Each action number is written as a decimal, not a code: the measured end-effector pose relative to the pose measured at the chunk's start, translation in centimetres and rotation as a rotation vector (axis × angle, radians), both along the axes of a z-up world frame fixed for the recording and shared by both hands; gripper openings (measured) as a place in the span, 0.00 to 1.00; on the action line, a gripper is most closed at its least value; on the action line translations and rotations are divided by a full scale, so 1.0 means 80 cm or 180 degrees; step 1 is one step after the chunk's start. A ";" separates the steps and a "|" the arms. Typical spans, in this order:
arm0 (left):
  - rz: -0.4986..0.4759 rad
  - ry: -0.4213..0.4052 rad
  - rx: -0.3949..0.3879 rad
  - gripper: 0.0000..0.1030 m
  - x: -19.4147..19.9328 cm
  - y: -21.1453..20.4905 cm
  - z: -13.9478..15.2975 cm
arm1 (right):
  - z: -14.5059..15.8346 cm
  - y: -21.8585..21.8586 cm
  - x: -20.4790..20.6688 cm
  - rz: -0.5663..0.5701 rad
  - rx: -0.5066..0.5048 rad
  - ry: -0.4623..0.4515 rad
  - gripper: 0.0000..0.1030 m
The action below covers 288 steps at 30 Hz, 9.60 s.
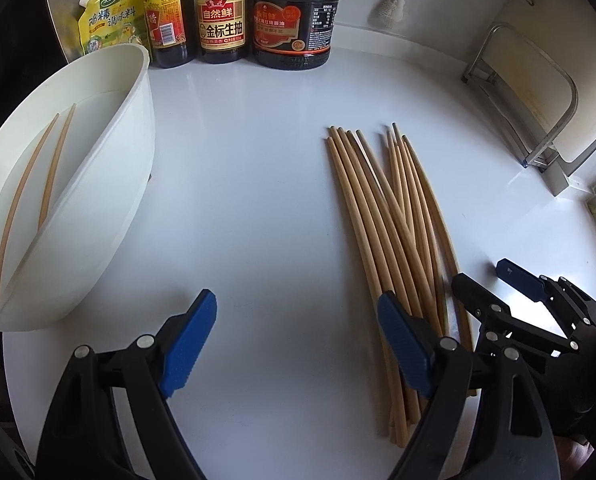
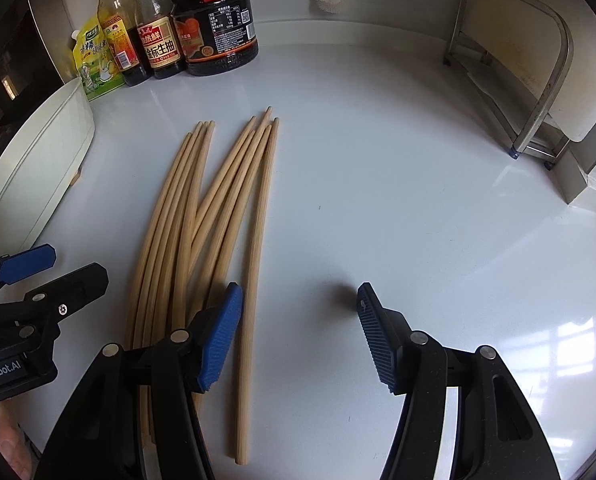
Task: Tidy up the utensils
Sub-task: 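Move both open grippers back to the chopstick pile, then close the left gripper on a chopstick while the right gripper grasps another, then carry both held chopsticks over the white basin, then open both grippers to release the chopsticks into the basin, then move both open grippers back toward the chopstick pile, then lower the left gripper around one chopstick while the right gripper straddles another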
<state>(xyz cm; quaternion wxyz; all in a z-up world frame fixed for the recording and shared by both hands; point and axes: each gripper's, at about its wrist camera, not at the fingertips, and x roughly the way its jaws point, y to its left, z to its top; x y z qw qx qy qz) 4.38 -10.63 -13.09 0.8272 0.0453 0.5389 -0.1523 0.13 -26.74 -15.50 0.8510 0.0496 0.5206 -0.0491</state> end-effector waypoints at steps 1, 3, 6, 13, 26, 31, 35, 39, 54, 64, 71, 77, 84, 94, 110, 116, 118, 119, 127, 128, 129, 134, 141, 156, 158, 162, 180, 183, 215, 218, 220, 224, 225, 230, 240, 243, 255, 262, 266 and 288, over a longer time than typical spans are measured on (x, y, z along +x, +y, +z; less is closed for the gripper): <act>-0.0004 -0.0001 -0.0001 0.79 0.000 -0.001 -0.001 | 0.000 -0.001 0.000 -0.0003 -0.0004 -0.0002 0.56; -0.0013 0.0004 0.0005 0.79 0.000 -0.003 -0.004 | 0.001 -0.004 -0.002 -0.0015 -0.0006 -0.0007 0.56; -0.0028 0.0016 0.0015 0.79 0.001 -0.007 -0.009 | 0.001 -0.009 -0.001 -0.0039 -0.0024 -0.0009 0.56; -0.0065 0.0010 0.0074 0.79 0.002 -0.016 -0.017 | 0.004 -0.023 -0.005 -0.0106 -0.0040 -0.0018 0.56; -0.0030 -0.0028 0.0216 0.79 0.003 -0.015 -0.027 | 0.004 -0.025 -0.006 -0.0100 -0.0018 -0.0039 0.56; 0.0006 -0.0067 0.0260 0.80 0.005 -0.012 -0.029 | 0.003 -0.021 -0.004 -0.0081 -0.0030 -0.0054 0.56; 0.0064 -0.0097 0.0266 0.81 0.007 -0.010 -0.029 | 0.001 -0.016 -0.002 -0.0039 -0.0098 -0.0065 0.56; 0.0088 -0.0117 0.0270 0.80 0.009 -0.009 -0.029 | 0.000 -0.011 -0.002 0.0018 -0.0167 -0.0100 0.55; -0.0266 -0.0083 0.0092 0.07 -0.001 -0.026 -0.017 | 0.003 0.009 0.000 0.0235 0.0002 -0.0023 0.06; -0.0298 -0.0096 -0.0091 0.07 0.000 -0.003 0.034 | 0.050 0.011 -0.011 0.0094 0.0199 -0.0123 0.06; -0.0300 -0.0262 -0.0251 0.07 0.007 0.029 0.091 | 0.103 0.041 -0.004 0.0100 0.0240 -0.0294 0.06; -0.0190 -0.0448 -0.0301 0.07 0.027 0.085 0.132 | 0.135 0.092 0.019 0.0191 0.0336 -0.0445 0.06; 0.0052 -0.0527 -0.0198 0.07 0.064 0.175 0.138 | 0.143 0.182 0.080 0.0471 0.0455 -0.0503 0.06; 0.0402 -0.0463 -0.0048 0.07 0.121 0.284 0.110 | 0.118 0.311 0.164 0.0860 0.0604 -0.0421 0.06; 0.0514 -0.0142 -0.0022 0.07 0.158 0.317 0.051 | 0.064 0.350 0.208 0.0867 0.0588 0.0077 0.06; 0.0530 -0.0091 -0.0051 0.08 0.161 0.320 0.045 | 0.061 0.349 0.209 0.0863 0.0578 0.0116 0.06; 0.0533 -0.0078 -0.0043 0.08 0.161 0.321 0.045 | 0.061 0.349 0.208 0.0862 0.0578 0.0113 0.06; 0.0543 -0.0071 -0.0042 0.08 0.162 0.321 0.045 | 0.061 0.349 0.208 0.0860 0.0575 0.0112 0.06; 0.0627 -0.0123 -0.0087 0.19 0.158 0.332 0.054 | 0.068 0.343 0.205 0.0817 0.0562 0.0036 0.13; 0.0634 -0.0130 -0.0089 0.19 0.158 0.332 0.056 | 0.069 0.342 0.204 0.0814 0.0563 0.0029 0.13; 0.0638 -0.0137 -0.0091 0.19 0.156 0.333 0.057 | 0.070 0.342 0.202 0.0813 0.0563 0.0024 0.13; 0.0655 -0.0155 -0.0109 0.20 0.148 0.335 0.065 | 0.076 0.338 0.194 0.0799 0.0575 -0.0013 0.13; 0.0651 -0.0217 -0.0128 0.27 0.133 0.332 0.077 | 0.087 0.332 0.175 0.0776 0.0561 -0.0074 0.15; 0.0573 -0.0329 -0.0141 0.32 0.091 0.314 0.104 | 0.115 0.306 0.124 0.0663 0.0566 -0.0228 0.15; 0.0545 -0.0332 -0.0151 0.32 0.086 0.310 0.107 | 0.118 0.301 0.117 0.0650 0.0557 -0.0240 0.15; 0.0488 -0.0356 -0.0176 0.32 0.076 0.297 0.114 | 0.125 0.290 0.102 0.0621 0.0525 -0.0277 0.17; 0.0261 -0.0419 -0.0213 0.42 0.042 0.224 0.136 | 0.138 0.200 0.044 0.0374 0.0485 -0.0287 0.26; 0.0204 -0.0408 -0.0227 0.45 0.036 0.205 0.136 | 0.135 0.178 0.031 0.0302 0.0467 -0.0254 0.27; -0.0272 -0.0002 -0.0151 0.60 0.000 0.026 0.044 | 0.025 0.005 -0.026 -0.0326 0.0559 0.0036 0.44; -0.0218 0.0020 -0.0153 0.60 0.003 0.024 0.039 | 0.018 0.006 -0.023 -0.0293 0.0573 0.0044 0.45; -0.0186 0.0025 -0.0147 0.60 0.005 0.025 0.037 | 0.014 0.009 -0.019 -0.0256 0.0534 0.0052 0.45; -0.0159 0.0016 -0.0131 0.60 0.007 0.026 0.035 | 0.012 0.016 -0.016 -0.0221 0.0445 0.0046 0.45; -0.0154 0.0015 -0.0126 0.60 0.007 0.027 0.035 | 0.011 0.018 -0.015 -0.0210 0.0422 0.0041 0.45; -0.0133 0.0033 -0.0123 0.60 0.007 0.026 0.032 | 0.008 0.024 -0.014 -0.0165 0.0294 0.0055 0.45; -0.0165 0.0043 -0.0120 0.60 0.005 0.018 0.028 | 0.006 0.030 -0.014 -0.0104 0.0174 0.0076 0.45; -0.0165 0.0049 -0.0125 0.60 0.005 0.016 0.026 | 0.006 0.028 -0.015 -0.0095 0.0108 0.0082 0.45; -0.0268 0.0098 -0.0157 0.60 -0.006 -0.013 0.007 | 0.006 -0.005 -0.024 -0.0157 0.0050 0.0048 0.45; -0.0308 0.0092 -0.0125 0.62 -0.007 -0.031 -0.005 | 0.006 -0.021 -0.030 -0.0188 0.0081 0.0034 0.45; -0.0315 0.0097 -0.0085 0.62 -0.008 -0.035 -0.011 | 0.007 -0.022 -0.032 -0.0177 0.0108 0.0020 0.45; -0.0136 0.0064 0.0130 0.64 -0.005 -0.019 -0.018 | 0.006 -0.013 -0.026 -0.0088 0.0131 -0.0008 0.45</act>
